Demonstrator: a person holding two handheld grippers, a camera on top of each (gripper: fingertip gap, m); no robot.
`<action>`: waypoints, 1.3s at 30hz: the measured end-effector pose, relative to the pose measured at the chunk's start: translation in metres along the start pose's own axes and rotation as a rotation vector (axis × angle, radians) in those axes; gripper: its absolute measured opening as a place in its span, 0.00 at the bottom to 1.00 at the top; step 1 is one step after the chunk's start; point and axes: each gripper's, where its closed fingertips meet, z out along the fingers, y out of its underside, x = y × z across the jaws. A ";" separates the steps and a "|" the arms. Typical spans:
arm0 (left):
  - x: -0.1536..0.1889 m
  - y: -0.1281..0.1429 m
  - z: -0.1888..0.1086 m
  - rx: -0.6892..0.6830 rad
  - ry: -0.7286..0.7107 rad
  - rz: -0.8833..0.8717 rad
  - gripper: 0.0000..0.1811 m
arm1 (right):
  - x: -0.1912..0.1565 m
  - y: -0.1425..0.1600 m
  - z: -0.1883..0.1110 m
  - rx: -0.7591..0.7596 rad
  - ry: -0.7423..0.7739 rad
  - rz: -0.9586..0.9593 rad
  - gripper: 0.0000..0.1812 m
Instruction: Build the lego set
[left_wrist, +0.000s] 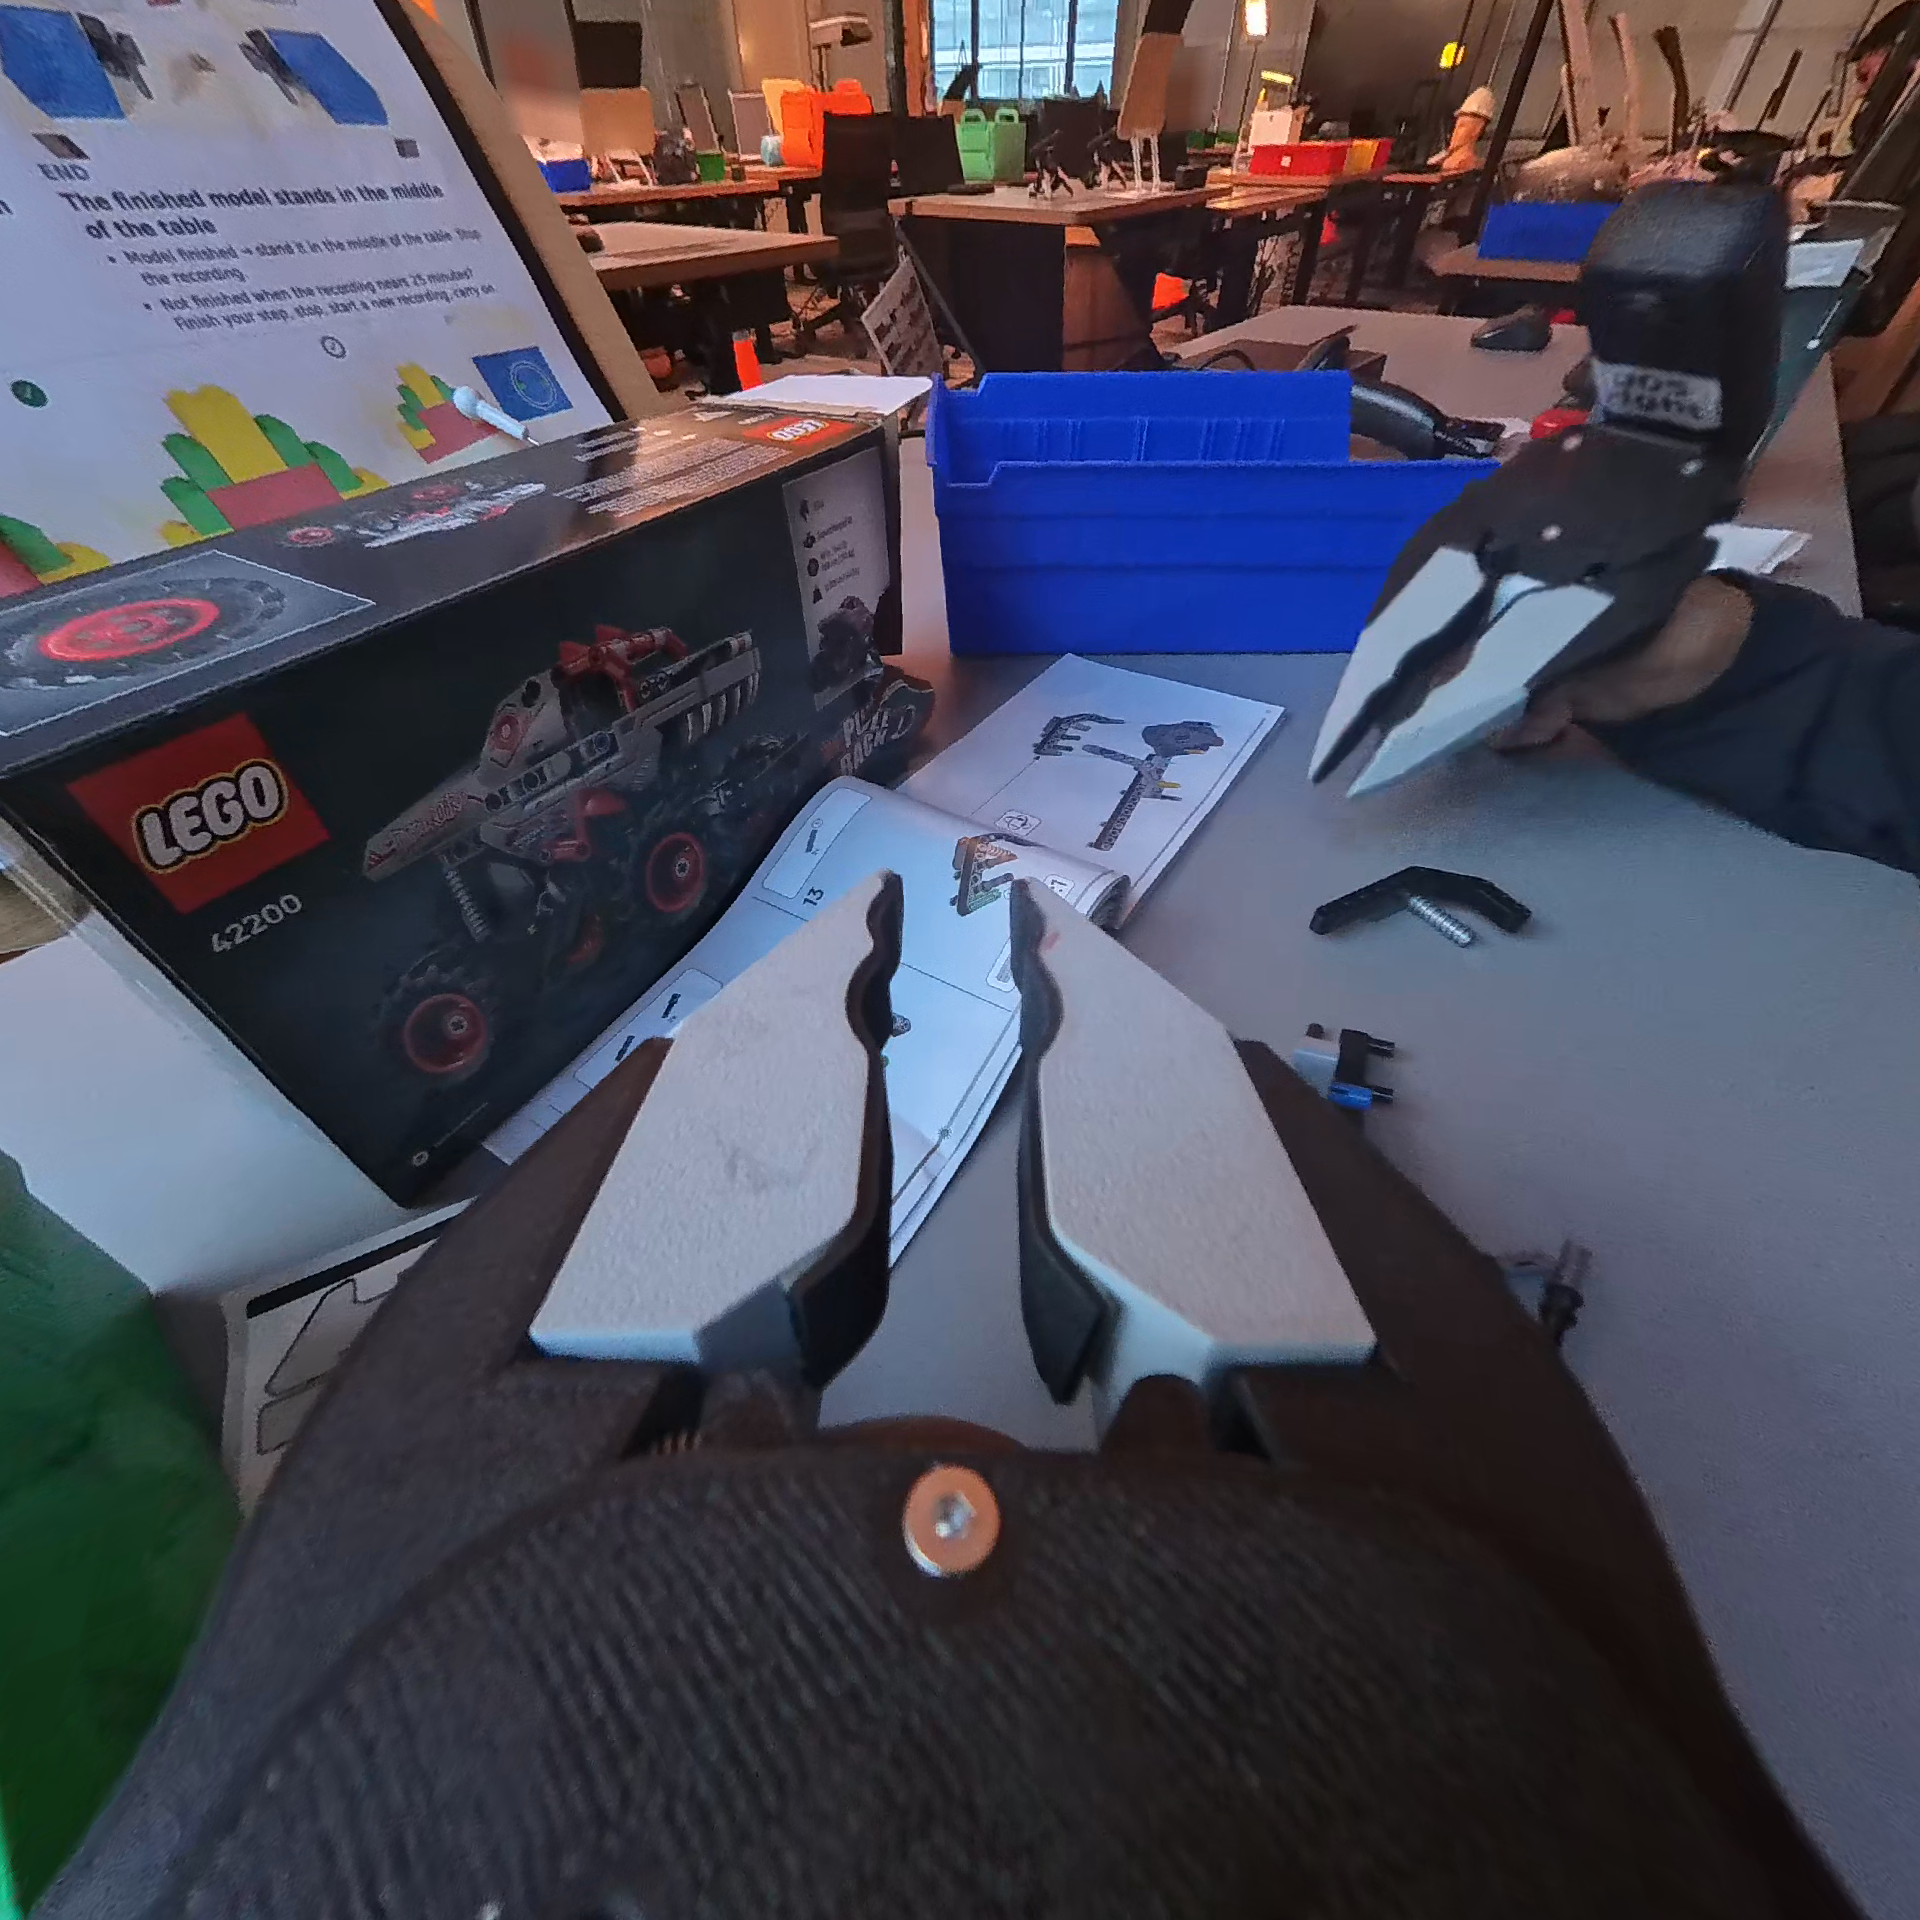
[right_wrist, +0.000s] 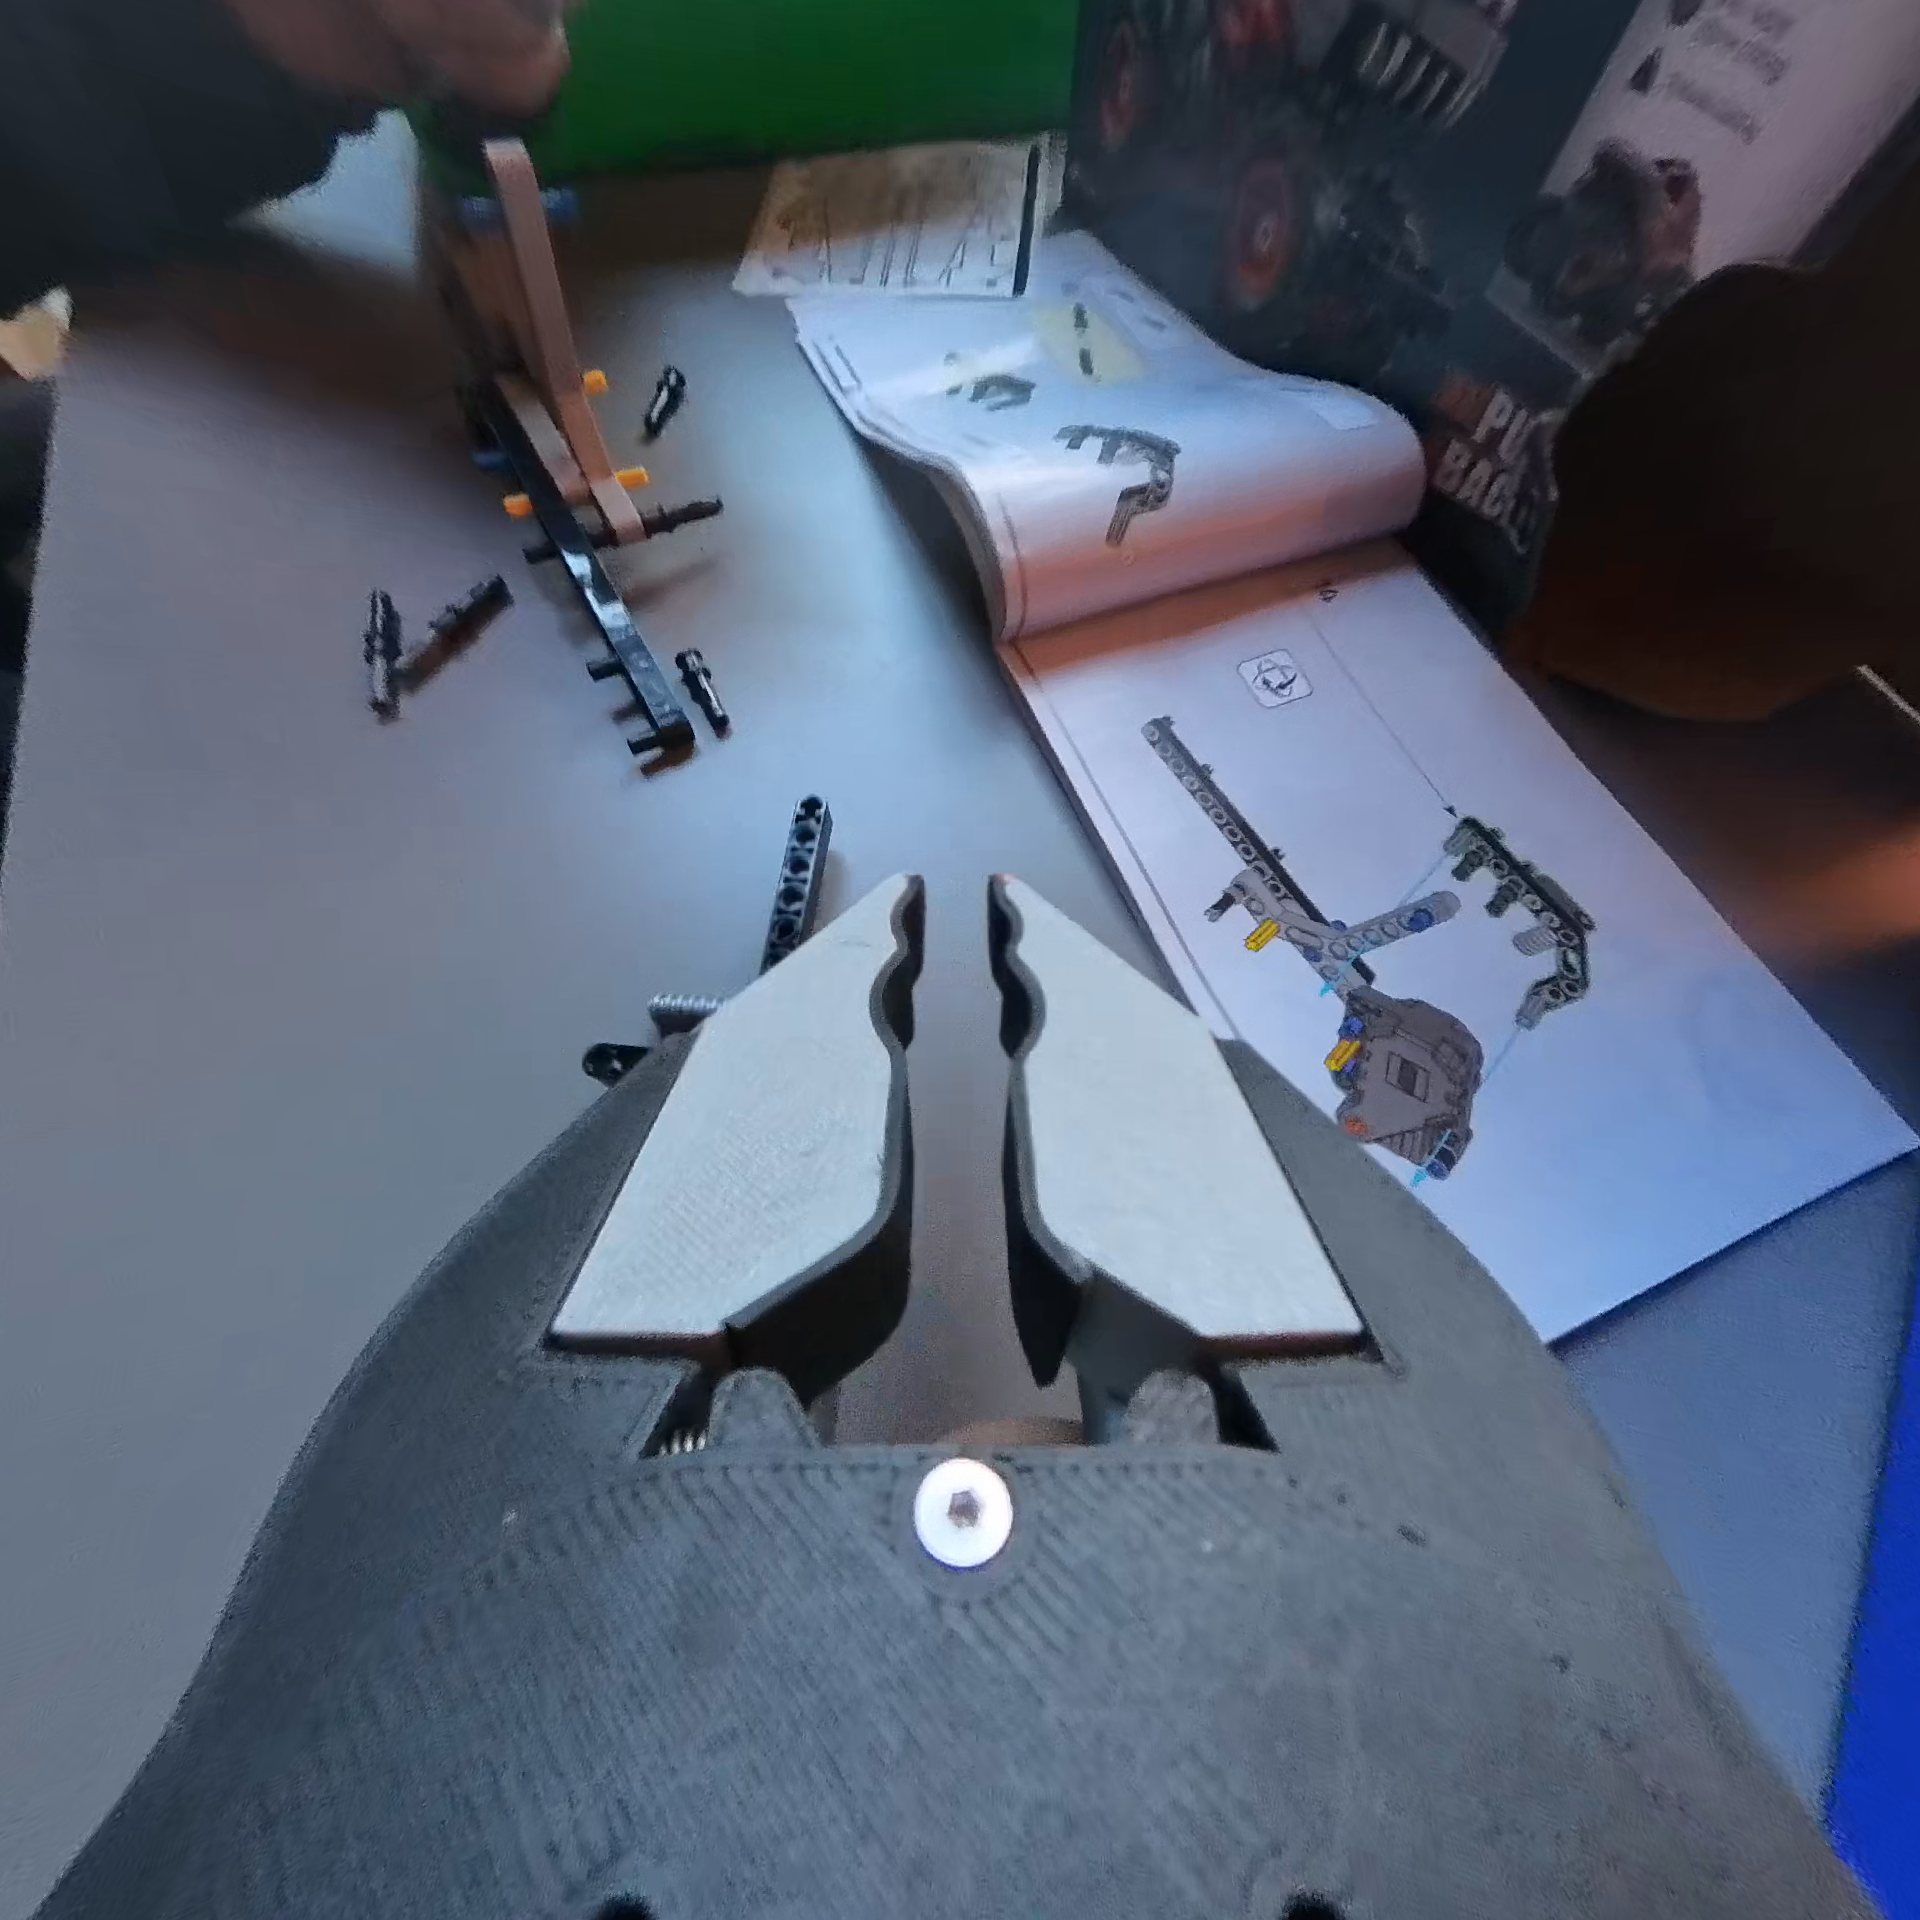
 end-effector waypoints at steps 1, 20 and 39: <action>0.000 0.001 0.000 -0.001 0.001 -0.001 0.09 | 0.000 -0.004 -0.002 0.026 0.000 0.005 0.05; -0.013 -0.010 -0.008 0.029 -0.053 -0.003 0.09 | -0.025 0.028 0.020 -0.210 -0.028 -0.146 0.02; 0.044 -0.031 -0.029 -0.089 0.200 0.342 0.12 | -0.024 -0.116 0.020 0.115 0.381 -0.800 0.02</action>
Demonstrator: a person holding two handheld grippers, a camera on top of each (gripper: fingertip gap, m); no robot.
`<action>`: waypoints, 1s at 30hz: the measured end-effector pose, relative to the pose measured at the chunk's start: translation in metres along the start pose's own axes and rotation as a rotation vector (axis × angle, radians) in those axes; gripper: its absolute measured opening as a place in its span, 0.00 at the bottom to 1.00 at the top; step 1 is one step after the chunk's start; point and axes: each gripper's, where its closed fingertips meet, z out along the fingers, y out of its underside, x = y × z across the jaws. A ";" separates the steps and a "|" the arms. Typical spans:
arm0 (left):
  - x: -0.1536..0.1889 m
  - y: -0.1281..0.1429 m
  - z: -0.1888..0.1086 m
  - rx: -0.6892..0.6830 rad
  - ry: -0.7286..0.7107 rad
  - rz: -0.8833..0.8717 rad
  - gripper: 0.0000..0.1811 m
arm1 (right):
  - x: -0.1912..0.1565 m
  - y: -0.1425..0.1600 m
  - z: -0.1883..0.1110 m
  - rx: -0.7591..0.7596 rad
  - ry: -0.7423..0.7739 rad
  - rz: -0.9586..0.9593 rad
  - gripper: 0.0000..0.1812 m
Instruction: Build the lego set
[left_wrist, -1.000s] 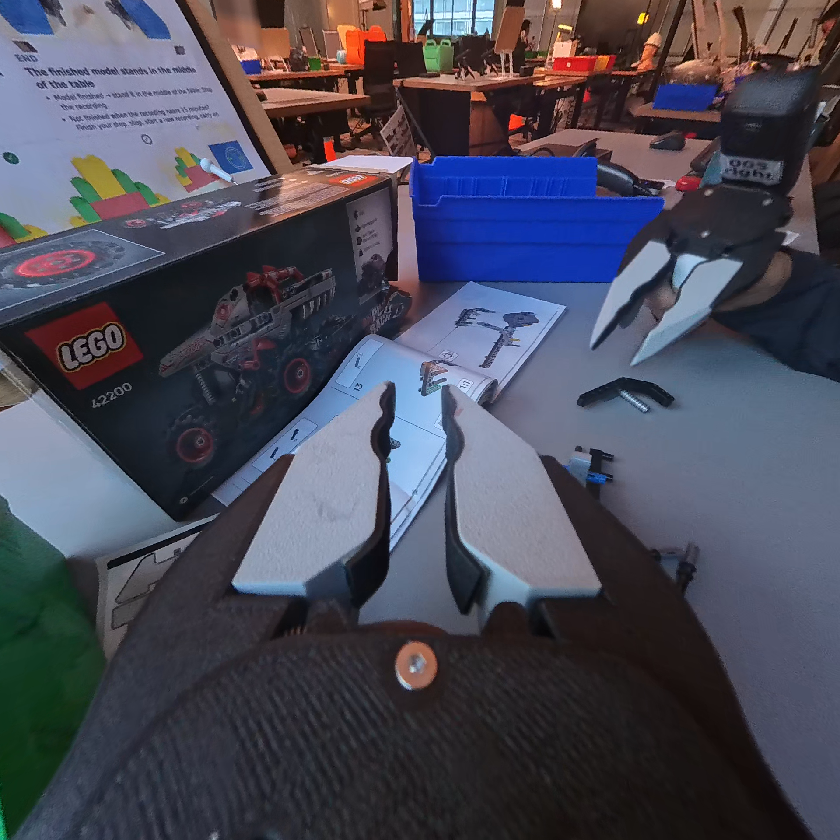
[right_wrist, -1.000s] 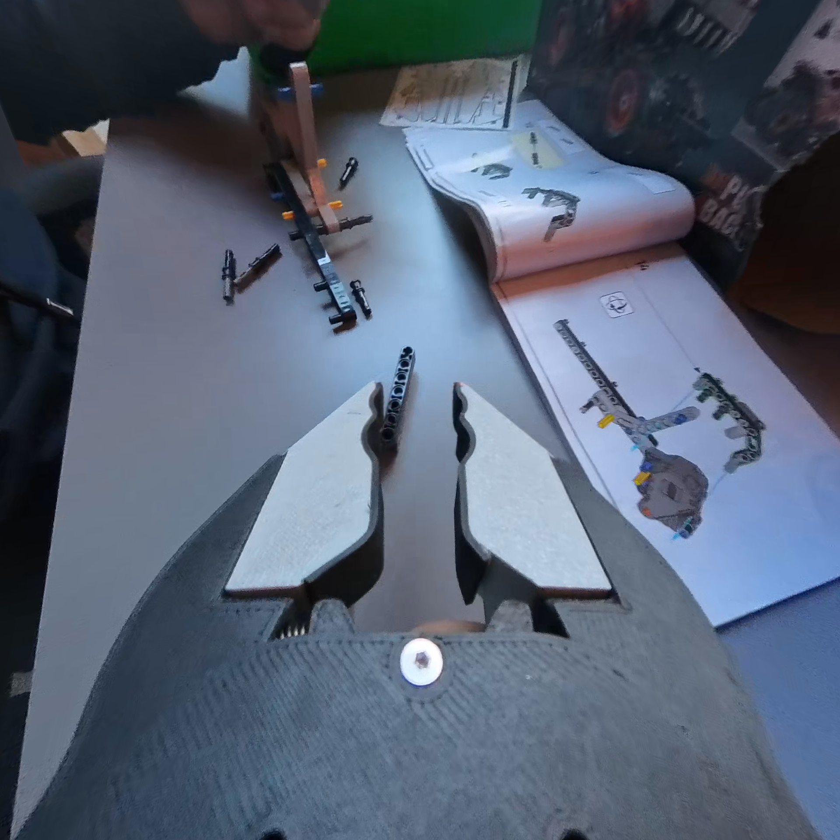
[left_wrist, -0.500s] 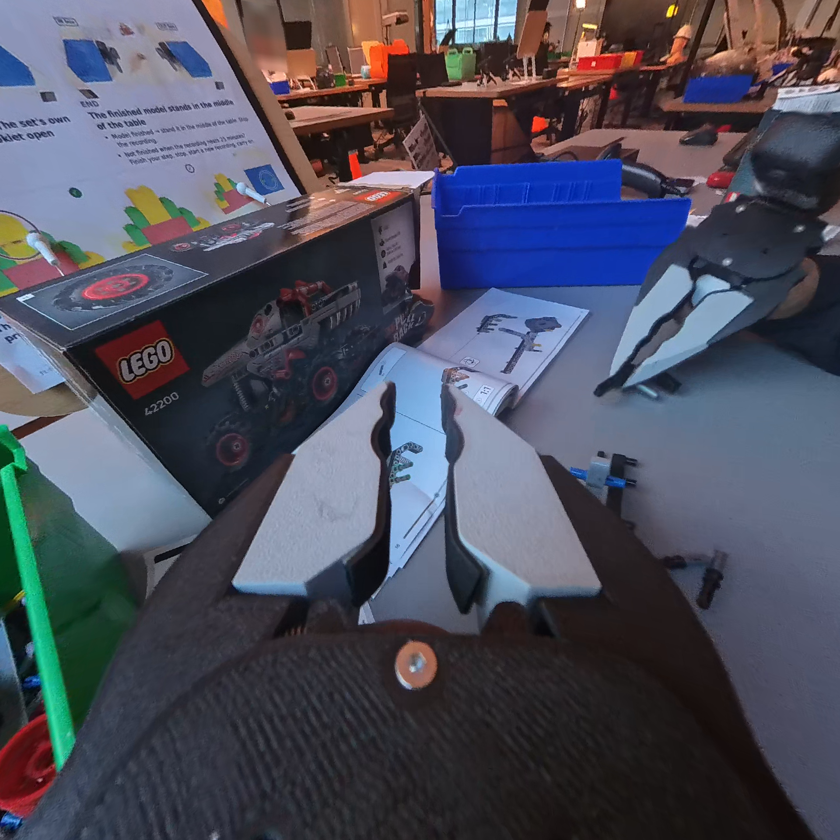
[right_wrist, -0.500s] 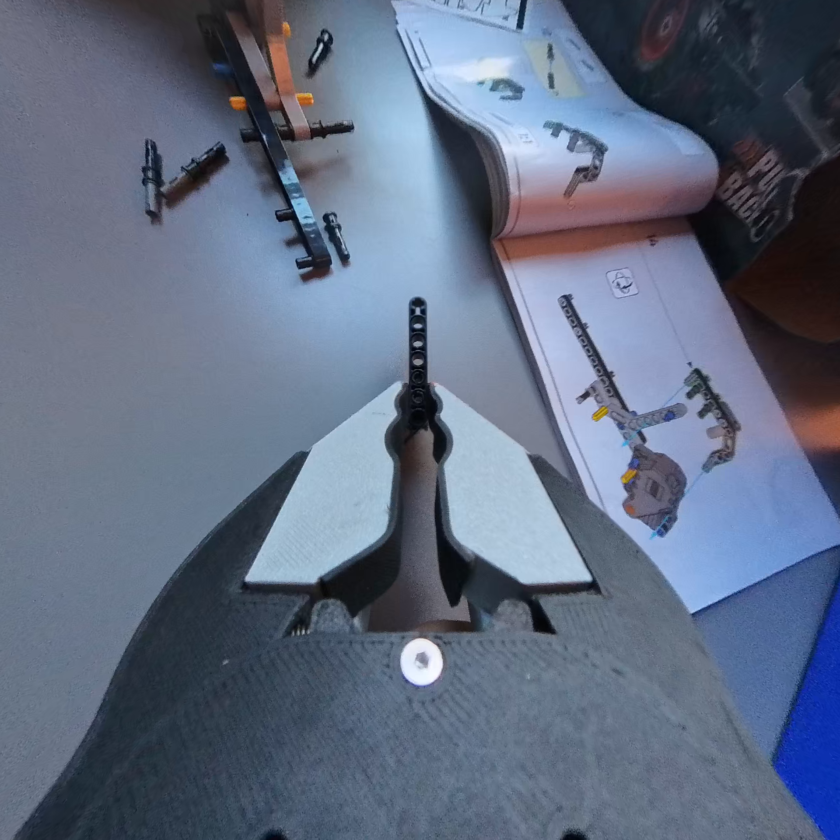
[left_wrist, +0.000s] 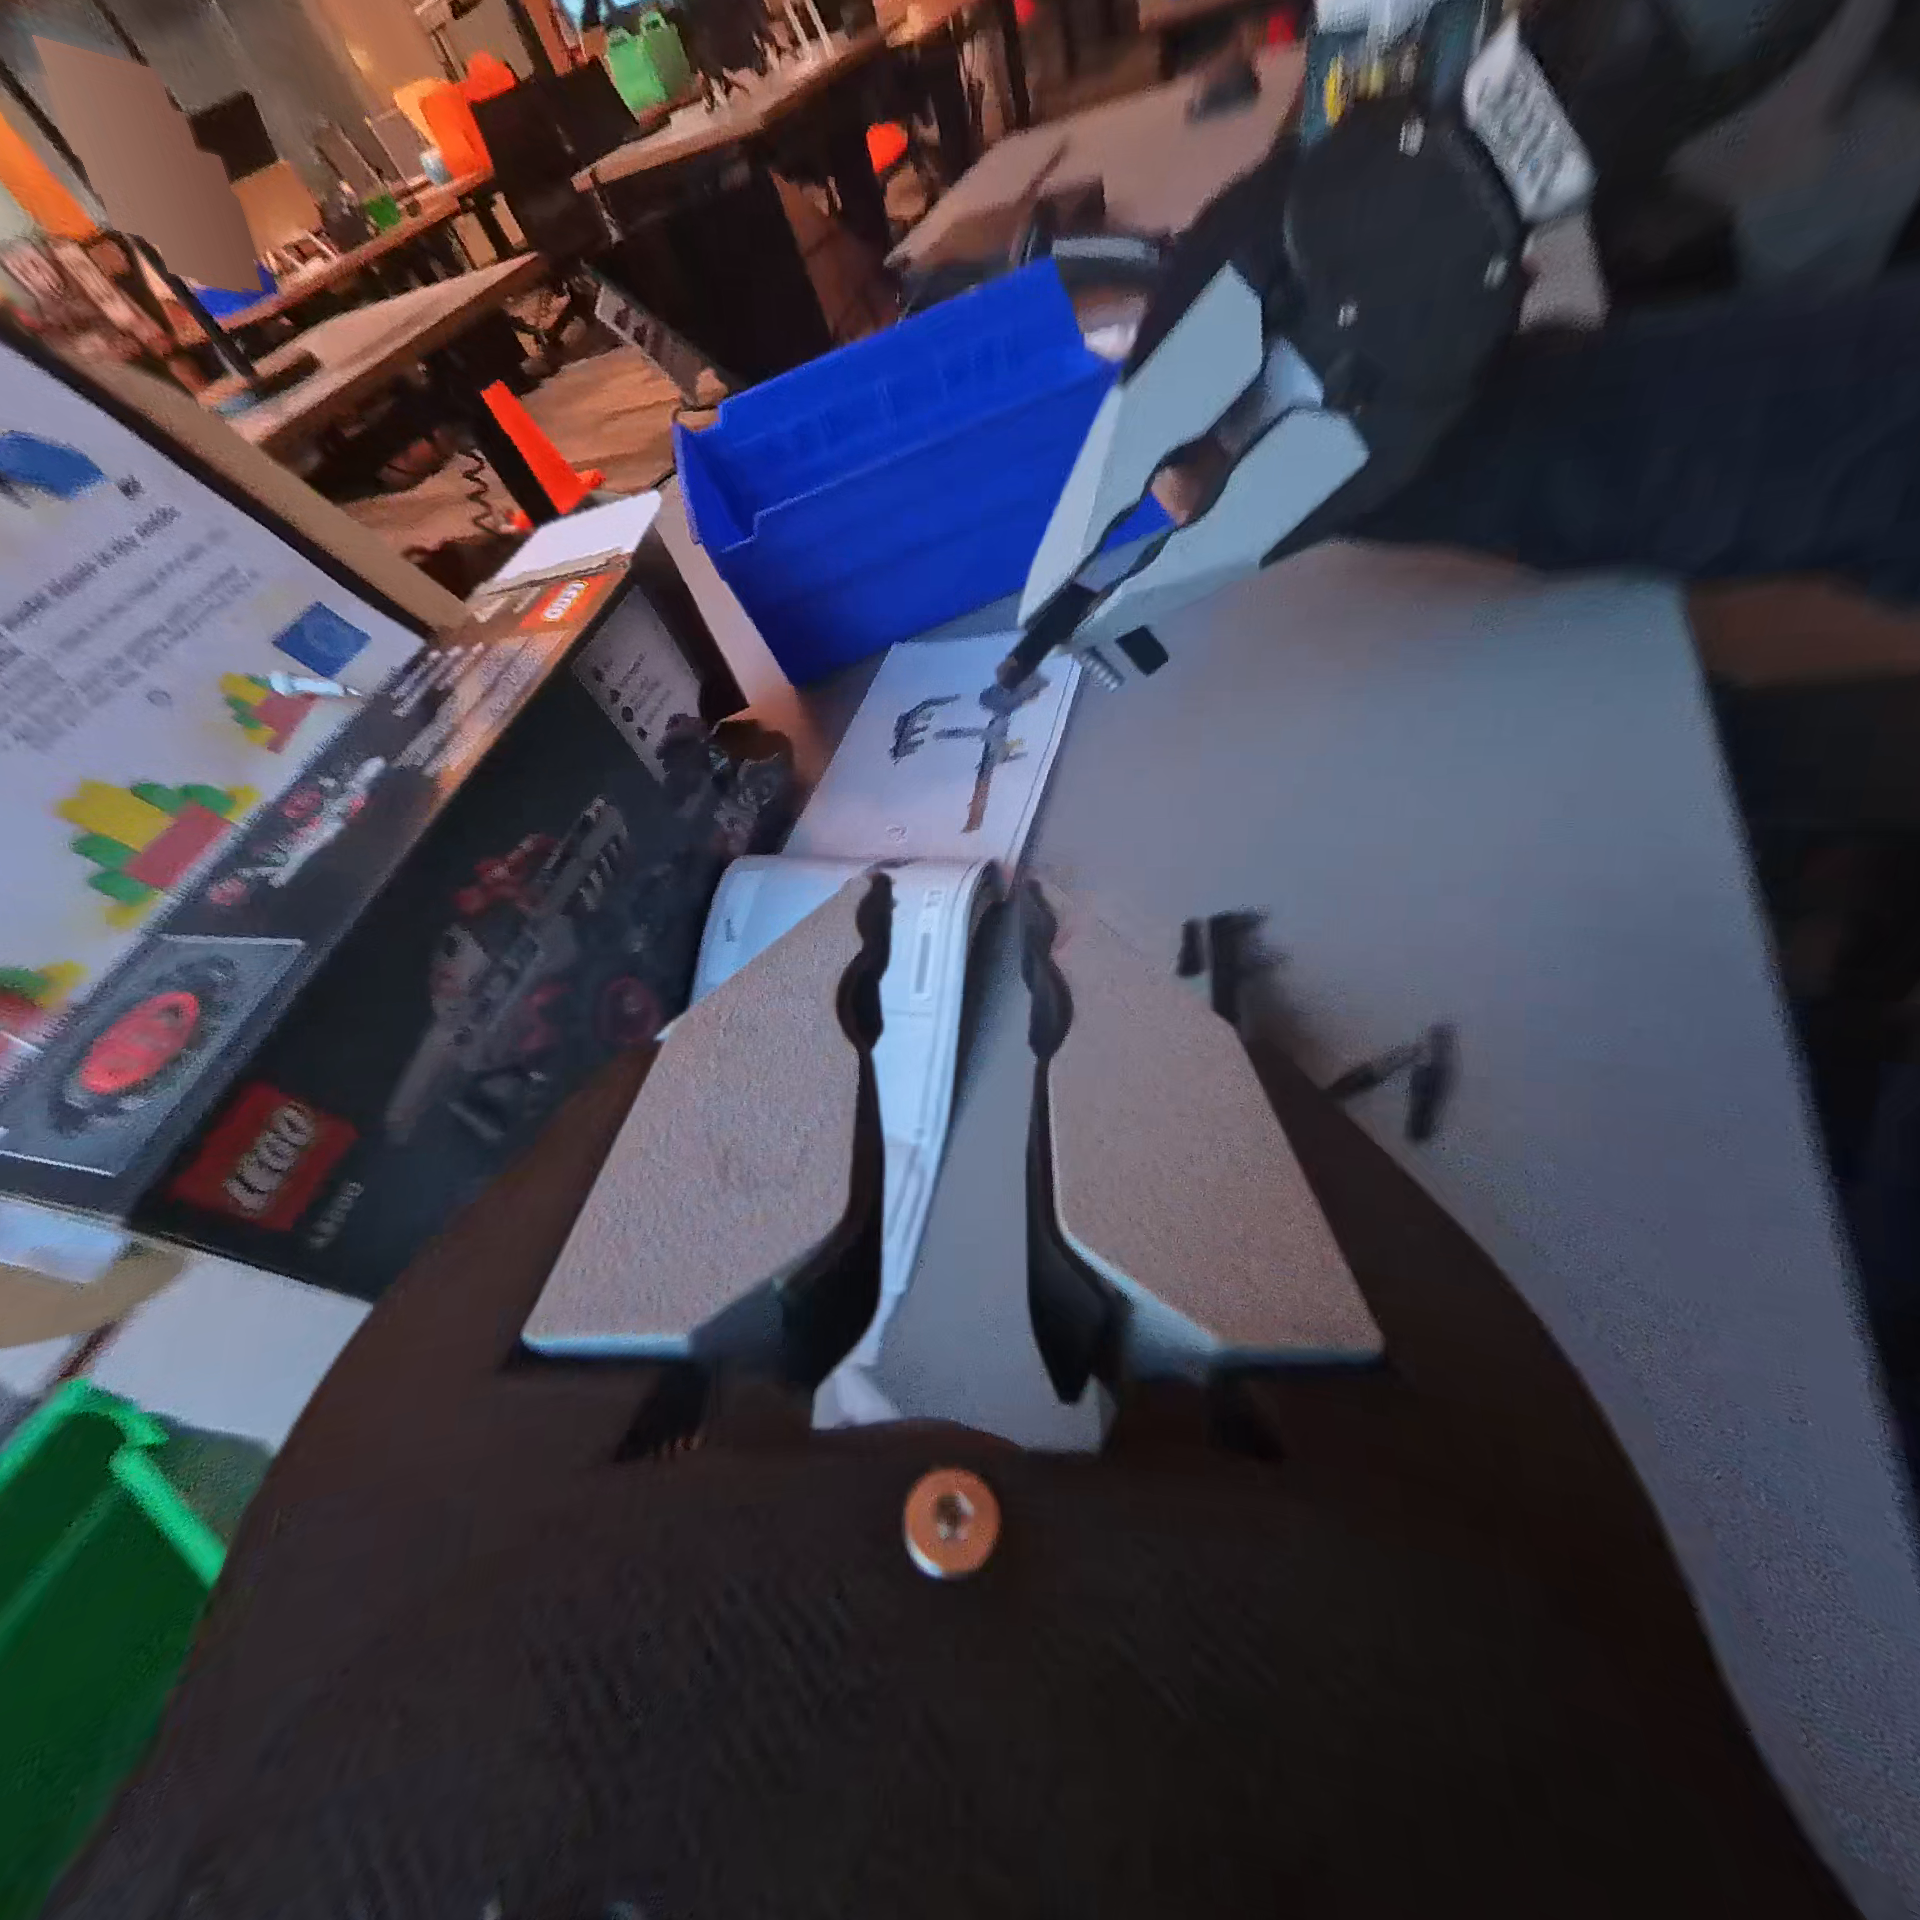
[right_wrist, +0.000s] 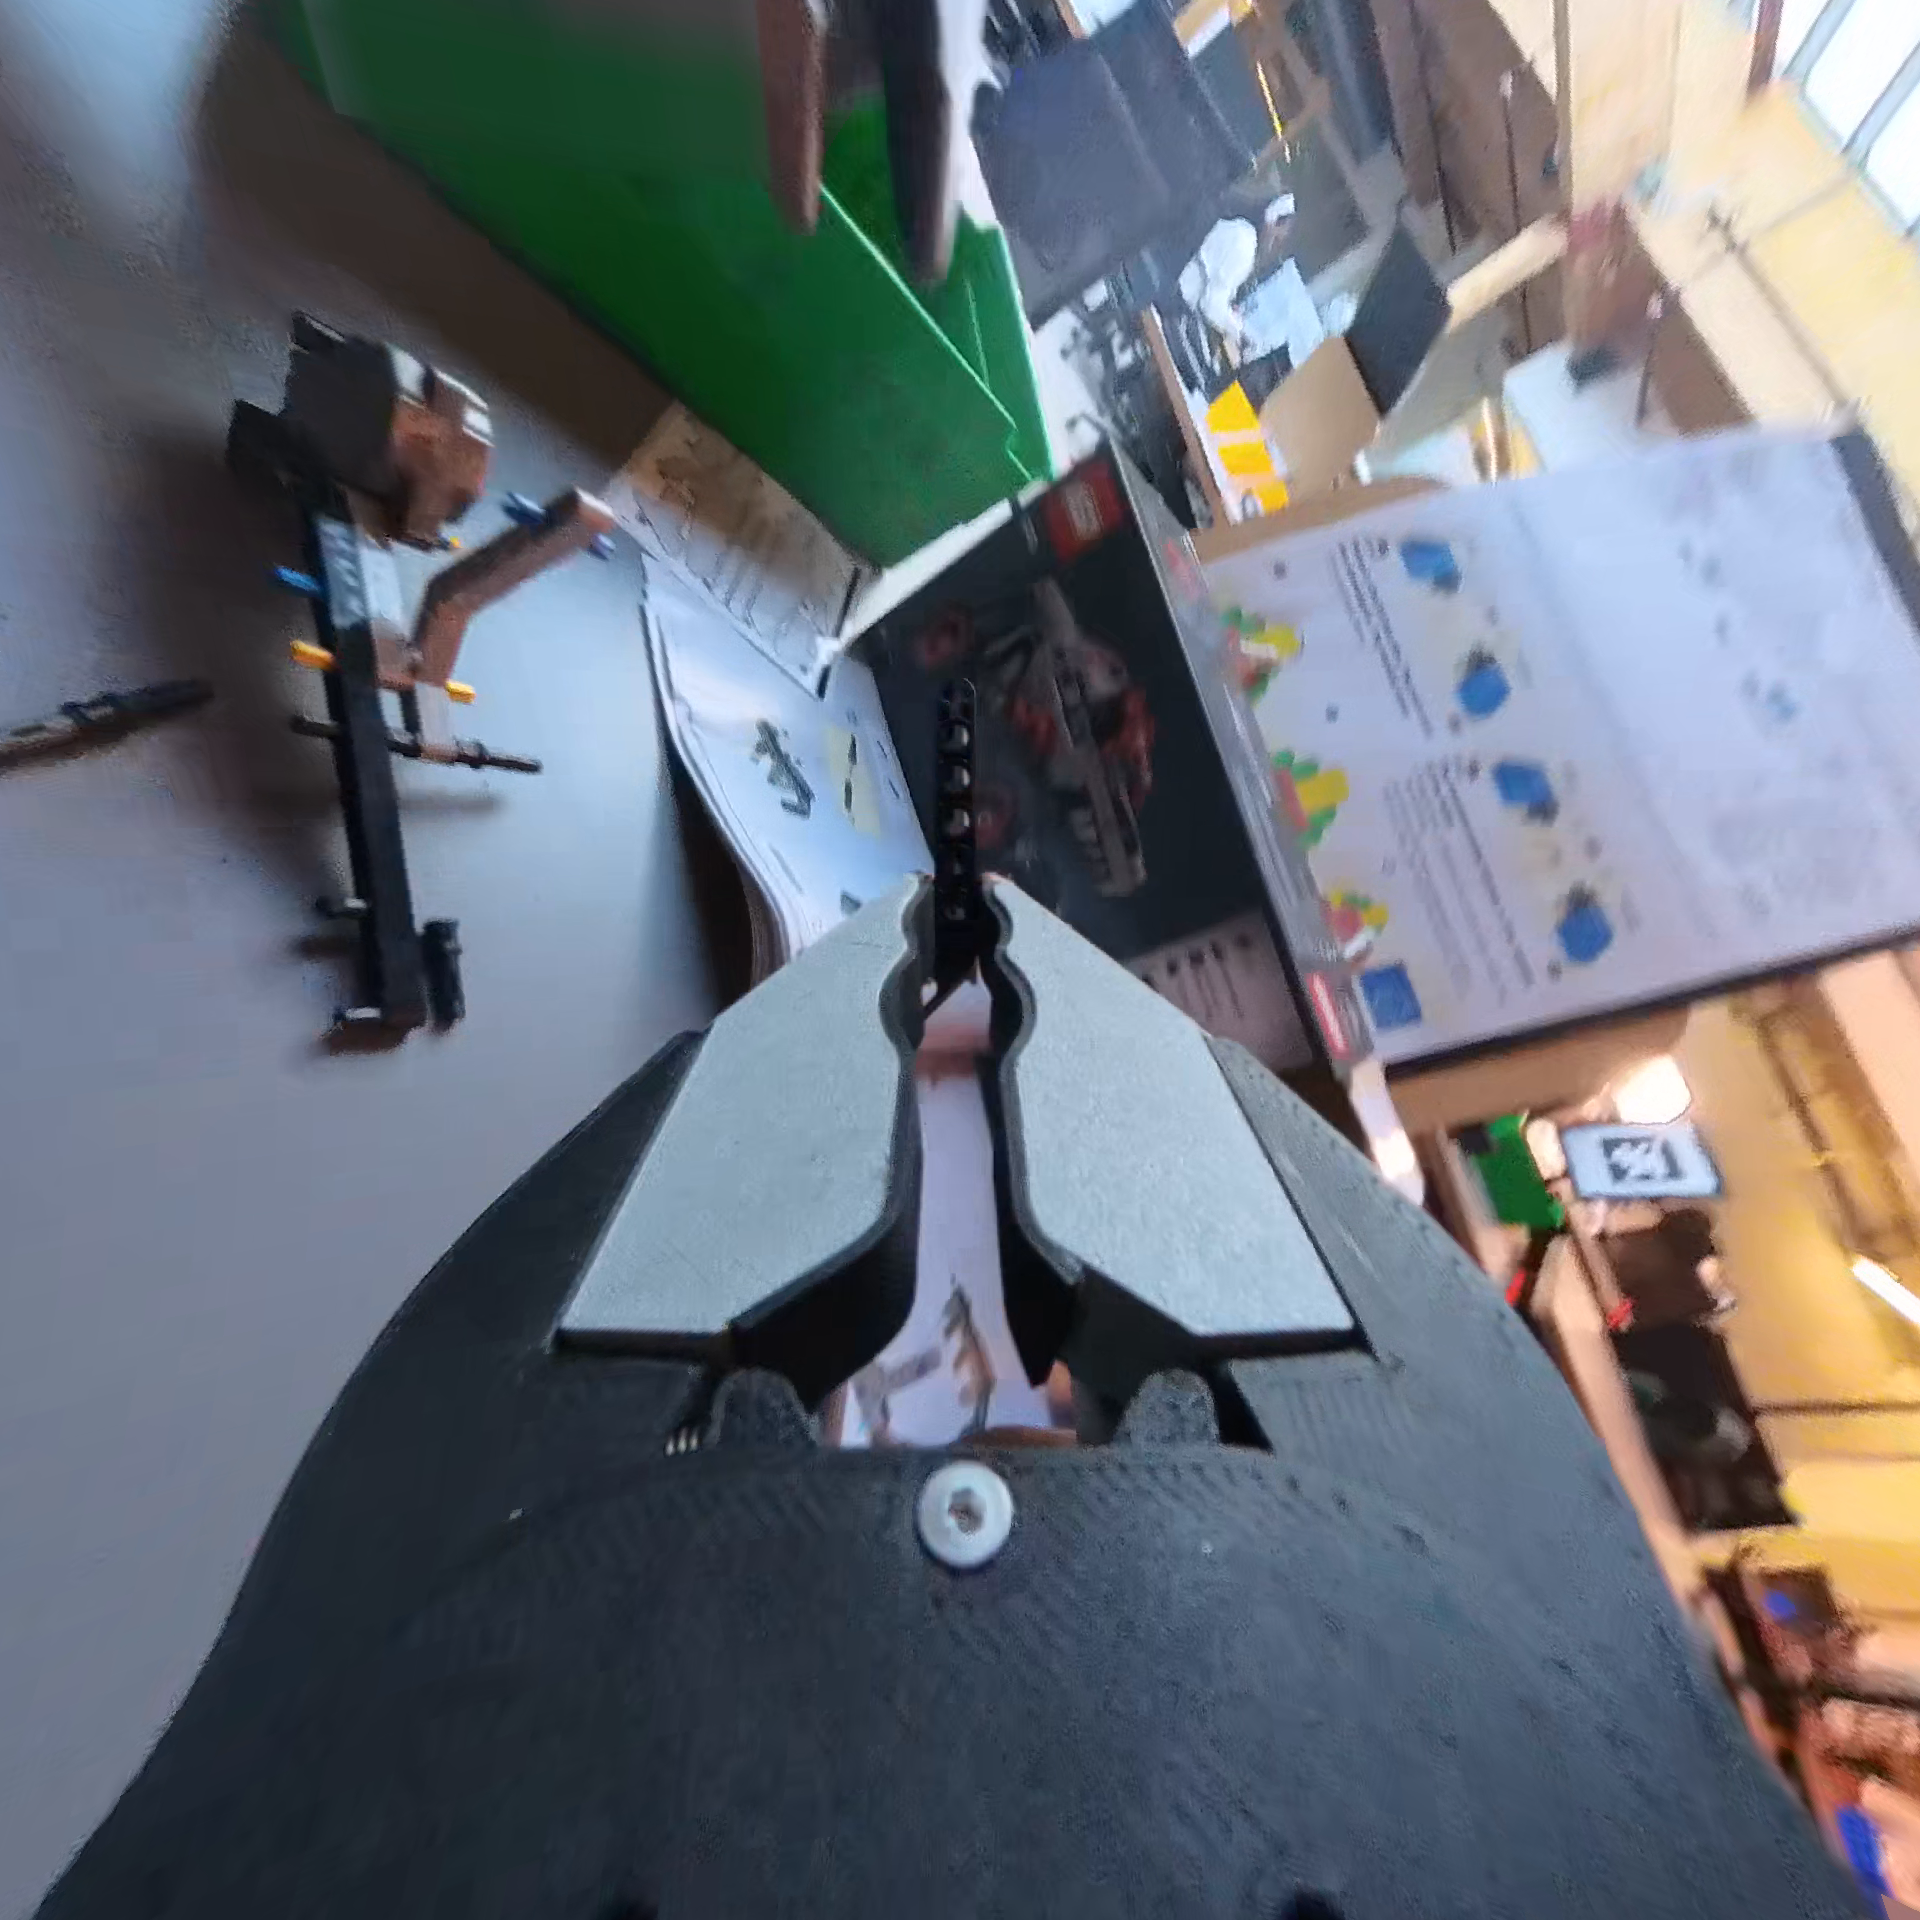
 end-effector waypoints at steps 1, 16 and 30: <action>0.001 0.005 0.002 -0.027 -0.018 0.059 0.12 | -0.005 -0.008 0.005 0.019 -0.006 -0.039 0.02; 0.045 0.009 0.033 0.001 -0.007 0.232 0.09 | -0.044 -0.055 0.029 0.180 -0.057 -0.197 0.02; 0.072 0.018 0.034 0.012 0.051 0.298 0.03 | -0.072 -0.064 0.020 0.259 -0.139 -0.107 0.02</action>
